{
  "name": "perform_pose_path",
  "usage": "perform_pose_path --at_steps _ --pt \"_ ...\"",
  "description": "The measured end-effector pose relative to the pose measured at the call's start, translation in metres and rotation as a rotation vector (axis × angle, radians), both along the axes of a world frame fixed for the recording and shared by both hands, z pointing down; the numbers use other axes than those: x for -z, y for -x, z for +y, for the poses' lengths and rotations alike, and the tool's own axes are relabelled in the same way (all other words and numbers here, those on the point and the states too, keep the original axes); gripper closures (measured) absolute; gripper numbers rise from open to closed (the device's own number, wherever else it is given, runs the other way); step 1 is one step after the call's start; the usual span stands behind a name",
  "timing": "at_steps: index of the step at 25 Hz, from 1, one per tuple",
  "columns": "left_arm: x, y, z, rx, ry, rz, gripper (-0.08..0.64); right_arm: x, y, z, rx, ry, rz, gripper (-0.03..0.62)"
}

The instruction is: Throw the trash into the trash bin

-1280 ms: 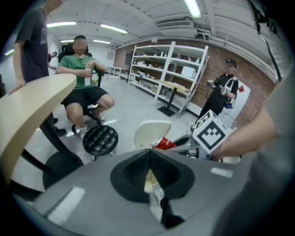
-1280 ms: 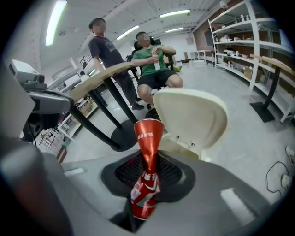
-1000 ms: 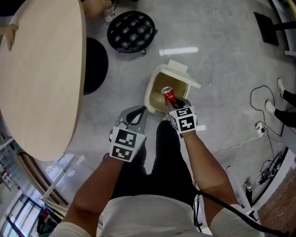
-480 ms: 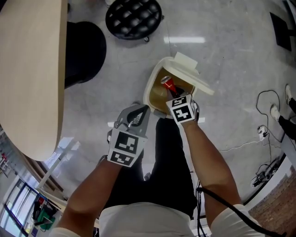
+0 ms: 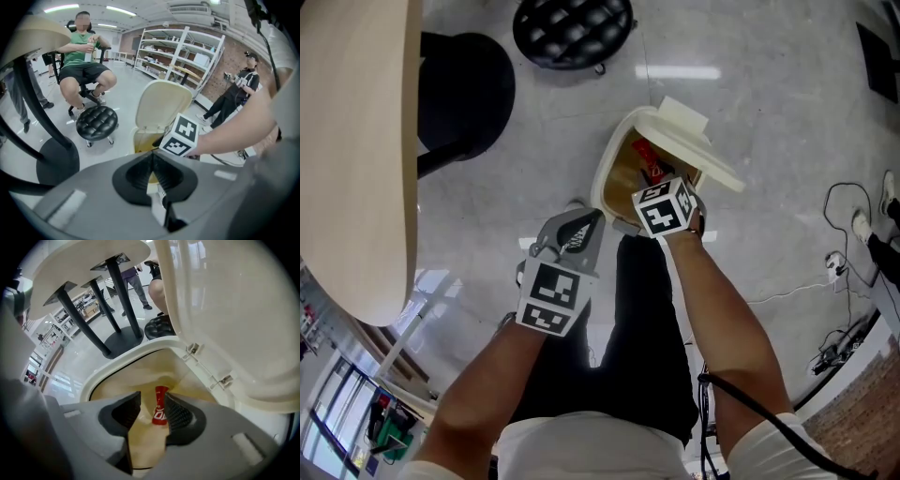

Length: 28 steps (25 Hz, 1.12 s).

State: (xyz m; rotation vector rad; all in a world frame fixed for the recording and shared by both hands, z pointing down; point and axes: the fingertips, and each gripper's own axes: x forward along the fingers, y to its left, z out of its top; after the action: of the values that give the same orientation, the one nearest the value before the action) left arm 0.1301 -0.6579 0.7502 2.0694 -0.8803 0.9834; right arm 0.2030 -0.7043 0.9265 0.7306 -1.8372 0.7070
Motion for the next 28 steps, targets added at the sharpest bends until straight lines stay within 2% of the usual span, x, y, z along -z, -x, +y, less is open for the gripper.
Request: perform_pose_path --at_steps 9,12,16,18,22,28 --pt "0.019 -0.002 -0.006 -0.038 -0.043 0.014 0.554 0.030 -0.009 0.019 -0.015 0.024 -0.003 0.437" --pt "0.036 0.002 -0.008 -0.055 -0.075 0.019 0.554 0.050 -0.012 0.025 -0.030 0.014 -0.007 0.468" --pt "0.064 0.005 -0.015 -0.079 -0.122 0.033 0.554 0.087 -0.019 0.026 -0.064 -0.037 0.005 0.544" --pt "0.077 0.004 -0.018 -0.100 -0.145 0.044 0.554 0.106 -0.021 0.023 -0.094 -0.060 0.003 0.588" --pt "0.101 0.003 -0.016 -0.113 -0.159 0.086 0.554 0.148 -0.021 0.023 -0.148 -0.107 -0.030 0.589" --pt "0.144 0.006 -0.015 -0.164 -0.209 0.124 0.554 0.222 -0.034 0.016 -0.342 -0.186 -0.161 0.589"
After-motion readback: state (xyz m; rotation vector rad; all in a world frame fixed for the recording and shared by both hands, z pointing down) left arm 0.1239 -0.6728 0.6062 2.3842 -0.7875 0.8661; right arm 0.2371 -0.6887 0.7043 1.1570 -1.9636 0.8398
